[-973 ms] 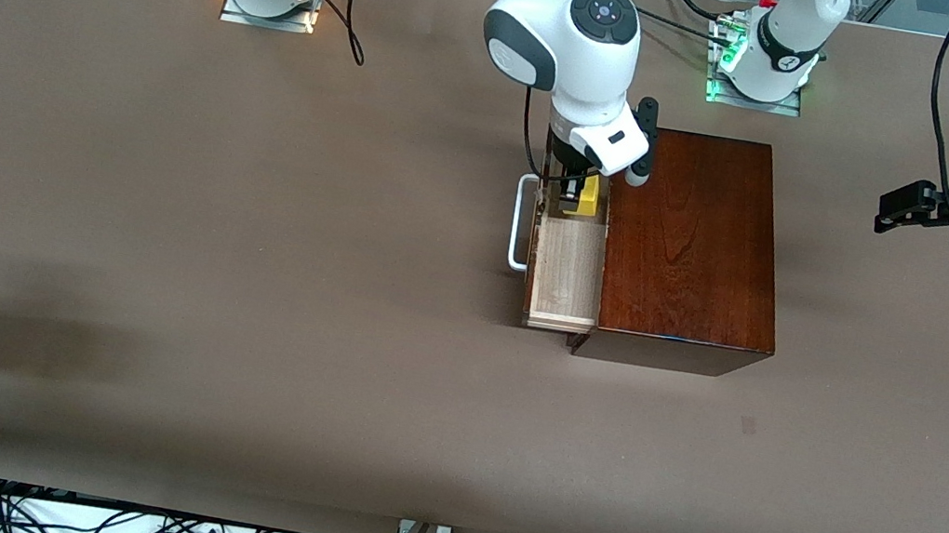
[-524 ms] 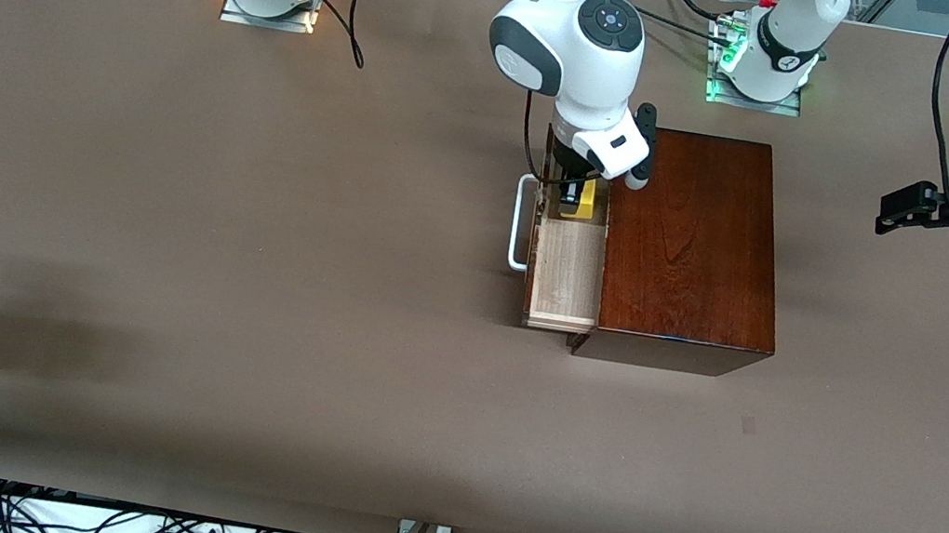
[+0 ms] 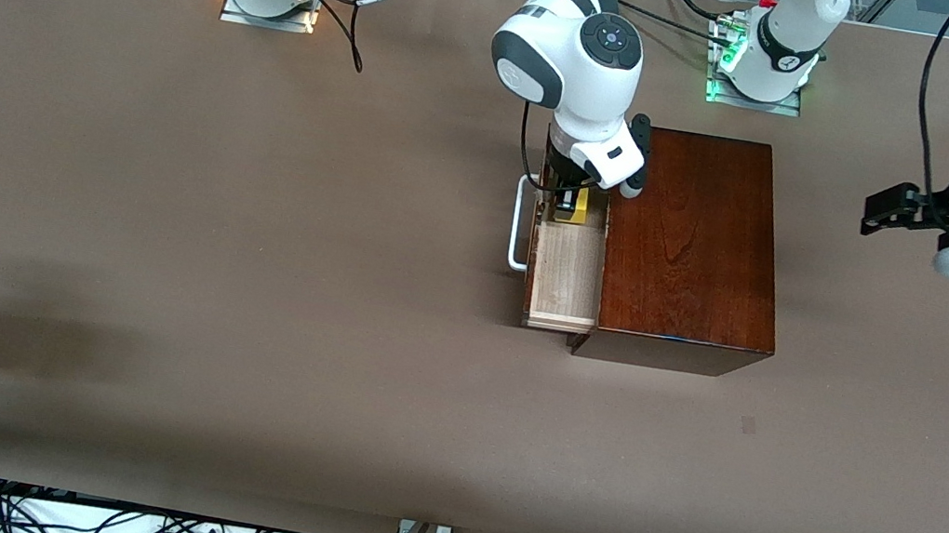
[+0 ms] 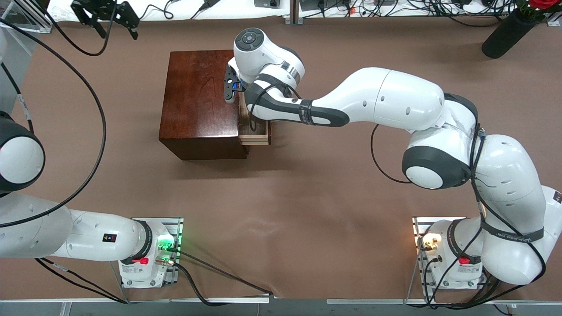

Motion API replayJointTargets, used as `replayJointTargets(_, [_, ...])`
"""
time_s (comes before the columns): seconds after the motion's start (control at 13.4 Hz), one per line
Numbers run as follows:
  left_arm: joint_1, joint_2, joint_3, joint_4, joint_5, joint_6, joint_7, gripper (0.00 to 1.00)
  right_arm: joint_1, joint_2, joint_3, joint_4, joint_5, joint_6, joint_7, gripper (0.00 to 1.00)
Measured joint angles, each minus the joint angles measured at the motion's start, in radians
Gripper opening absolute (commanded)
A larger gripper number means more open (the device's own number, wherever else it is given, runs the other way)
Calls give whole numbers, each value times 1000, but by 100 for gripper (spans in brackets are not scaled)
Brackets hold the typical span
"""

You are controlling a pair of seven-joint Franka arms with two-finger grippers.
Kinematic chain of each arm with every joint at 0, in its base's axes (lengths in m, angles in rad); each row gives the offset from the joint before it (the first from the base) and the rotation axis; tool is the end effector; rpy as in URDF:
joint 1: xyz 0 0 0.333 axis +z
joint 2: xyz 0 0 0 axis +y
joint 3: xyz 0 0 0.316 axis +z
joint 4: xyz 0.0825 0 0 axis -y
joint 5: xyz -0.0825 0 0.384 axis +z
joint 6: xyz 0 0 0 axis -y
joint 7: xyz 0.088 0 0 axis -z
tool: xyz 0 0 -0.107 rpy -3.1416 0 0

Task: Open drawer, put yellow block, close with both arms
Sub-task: 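Lower the cube into the open drawer with the right gripper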

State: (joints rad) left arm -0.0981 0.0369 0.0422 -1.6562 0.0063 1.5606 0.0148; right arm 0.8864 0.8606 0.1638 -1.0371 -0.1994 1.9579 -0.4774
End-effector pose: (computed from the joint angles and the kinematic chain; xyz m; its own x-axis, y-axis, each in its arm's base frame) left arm 0.5575 -0.0309 0.5631 0.9888 -0.0699 -0.1322 -0.0713 -0.9974 -0.0058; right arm 0.4358 0.6449 0.3346 0.0335 0.9990 0.0308 0.9953 -0.0361 0.0895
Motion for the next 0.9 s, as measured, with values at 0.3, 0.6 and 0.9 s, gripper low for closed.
replayJointTargets(0.3, [-1, 37, -22, 23, 0, 0, 0, 100, 2, 9, -1, 0, -15, -7, 0, 15])
replayJointTargets(0.6, [1, 40, -21, 34, 0, -2, 0, 100, 3, 13, -3, 0, -20, -13, 0, 18])
replayJointTargets(0.9, [1, 40, -21, 35, 0, -4, 0, 100, 4, 13, -4, 0, -21, -14, 0, 100])
